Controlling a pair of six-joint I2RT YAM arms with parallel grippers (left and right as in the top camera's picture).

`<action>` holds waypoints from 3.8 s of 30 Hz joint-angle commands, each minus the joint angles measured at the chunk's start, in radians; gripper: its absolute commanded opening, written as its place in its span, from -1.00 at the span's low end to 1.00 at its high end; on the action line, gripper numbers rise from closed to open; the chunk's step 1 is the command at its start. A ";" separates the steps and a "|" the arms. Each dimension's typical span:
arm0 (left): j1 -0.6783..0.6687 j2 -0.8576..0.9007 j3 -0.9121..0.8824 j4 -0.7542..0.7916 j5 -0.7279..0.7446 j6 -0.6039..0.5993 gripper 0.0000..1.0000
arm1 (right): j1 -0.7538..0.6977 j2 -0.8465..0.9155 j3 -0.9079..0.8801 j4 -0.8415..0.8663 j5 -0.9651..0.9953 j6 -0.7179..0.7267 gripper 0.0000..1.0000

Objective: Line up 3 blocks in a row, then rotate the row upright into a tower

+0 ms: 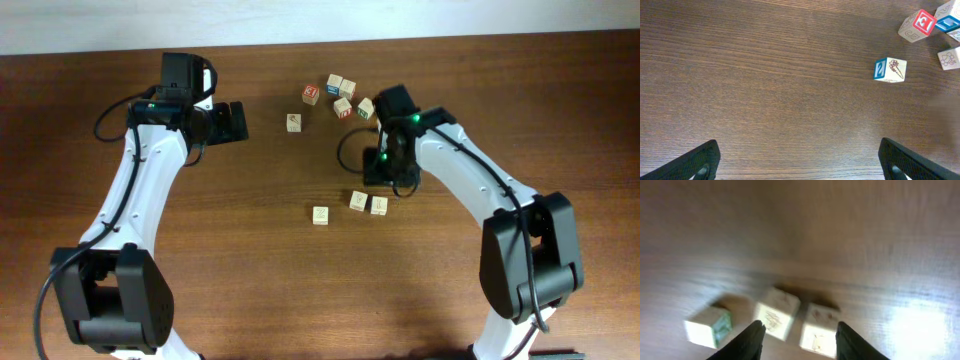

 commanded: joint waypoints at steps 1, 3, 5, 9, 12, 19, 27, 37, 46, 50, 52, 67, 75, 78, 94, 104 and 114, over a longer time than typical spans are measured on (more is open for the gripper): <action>0.000 0.011 0.018 0.002 0.005 -0.010 0.99 | 0.000 0.011 0.014 0.036 -0.001 0.017 -0.29; 0.000 0.011 0.018 0.002 0.012 -0.010 0.99 | 0.004 0.022 0.013 0.066 -0.001 0.059 -0.47; 0.000 0.011 0.018 0.002 0.022 -0.009 0.99 | 0.016 0.037 0.013 0.096 -0.001 0.087 -0.55; 0.000 0.011 0.018 0.002 0.022 -0.009 0.99 | 0.053 0.072 0.013 0.127 0.007 0.099 -0.61; 0.000 0.011 0.018 0.002 0.022 -0.009 0.99 | 0.058 0.082 0.013 0.126 0.010 0.109 -0.61; 0.000 0.011 0.018 -0.002 0.023 -0.009 0.99 | 0.060 0.102 0.013 0.083 -0.060 0.086 -0.61; 0.000 0.011 0.018 -0.007 0.023 -0.009 0.99 | 0.058 0.115 0.013 0.031 -0.096 0.062 -0.61; 0.000 0.011 0.018 -0.013 0.023 -0.009 0.99 | 0.057 0.114 0.085 -0.021 -0.101 -0.040 -0.52; -0.035 0.024 0.017 -0.070 0.174 0.040 0.08 | -0.004 0.114 0.298 -0.265 -0.031 -0.046 -0.51; -0.096 0.062 0.004 -0.167 0.182 -0.014 -0.78 | -0.069 0.114 0.298 -0.324 -0.034 -0.059 -0.51; -0.135 0.077 -0.021 -0.199 0.214 -0.029 -0.95 | -0.101 0.114 0.296 -0.328 -0.034 -0.071 -0.51; -0.357 0.080 -0.261 -0.046 0.360 -0.265 -1.00 | -0.132 0.114 0.296 -0.324 -0.033 -0.080 -0.50; -0.442 0.088 -0.262 -0.050 0.351 -0.279 -1.00 | -0.132 0.114 0.296 -0.324 -0.033 -0.080 -0.50; -0.444 0.090 -0.263 -0.055 0.344 -0.279 -1.00 | -0.132 0.114 0.296 -0.324 -0.033 -0.080 -0.51; -0.438 0.172 -0.256 -0.027 0.294 -0.315 -1.00 | -0.132 0.114 0.296 -0.323 -0.034 -0.080 -0.50; -0.428 0.172 -0.231 0.046 0.293 -0.286 -1.00 | -0.132 0.114 0.296 -0.320 -0.033 -0.080 -0.50; -0.428 0.172 -0.145 0.013 0.320 -0.187 -1.00 | -0.132 0.082 0.297 -0.328 -0.060 -0.079 -0.88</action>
